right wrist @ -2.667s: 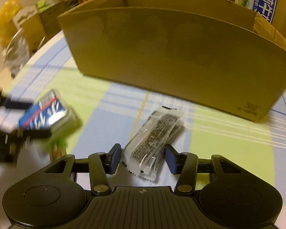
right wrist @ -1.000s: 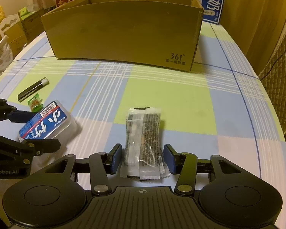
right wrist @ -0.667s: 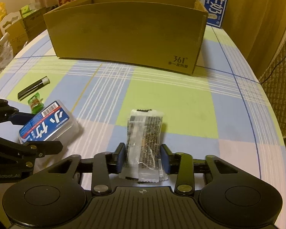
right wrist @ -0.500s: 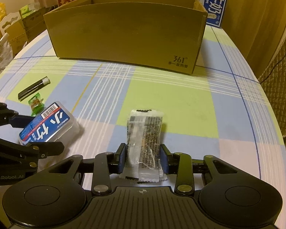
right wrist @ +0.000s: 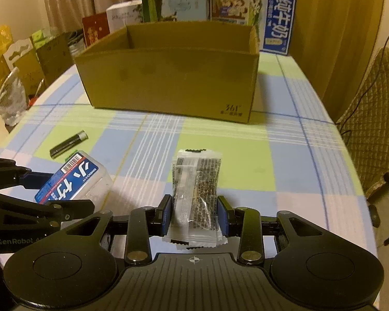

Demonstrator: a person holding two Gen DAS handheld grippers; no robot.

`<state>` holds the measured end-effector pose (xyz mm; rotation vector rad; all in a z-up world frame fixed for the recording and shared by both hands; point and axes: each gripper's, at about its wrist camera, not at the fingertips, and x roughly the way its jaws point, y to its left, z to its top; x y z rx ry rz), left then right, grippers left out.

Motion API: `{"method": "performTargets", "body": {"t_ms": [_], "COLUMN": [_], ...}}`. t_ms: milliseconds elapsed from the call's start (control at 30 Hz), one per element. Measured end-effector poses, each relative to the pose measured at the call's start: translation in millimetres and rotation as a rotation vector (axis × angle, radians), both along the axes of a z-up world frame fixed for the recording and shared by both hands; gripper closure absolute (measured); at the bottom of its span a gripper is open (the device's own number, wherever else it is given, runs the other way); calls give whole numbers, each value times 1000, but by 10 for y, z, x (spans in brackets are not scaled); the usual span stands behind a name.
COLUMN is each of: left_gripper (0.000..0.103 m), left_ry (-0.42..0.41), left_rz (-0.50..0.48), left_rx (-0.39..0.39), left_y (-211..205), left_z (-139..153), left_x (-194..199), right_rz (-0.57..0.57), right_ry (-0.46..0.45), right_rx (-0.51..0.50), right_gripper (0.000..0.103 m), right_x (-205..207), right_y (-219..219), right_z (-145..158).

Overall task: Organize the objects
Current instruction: 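Lift toothpick box and floss pack and carry them toward the cardboard box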

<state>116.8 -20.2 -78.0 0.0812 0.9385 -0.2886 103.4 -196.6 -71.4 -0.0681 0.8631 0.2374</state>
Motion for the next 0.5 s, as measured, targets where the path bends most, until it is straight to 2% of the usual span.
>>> {"method": "performTargets", "body": {"t_ms": [500], "left_gripper": [52], "left_ry": [-61], "left_rz": [42], "left_rx": [-3], "left_y": [-107], "left_z": [461], "left_x": [-356], "right_rz": [-5], "right_ry": [-60], "right_rx": [42], "right_gripper": [70], "right_x": [-365], "right_y": [-130], "right_z": [411]}}
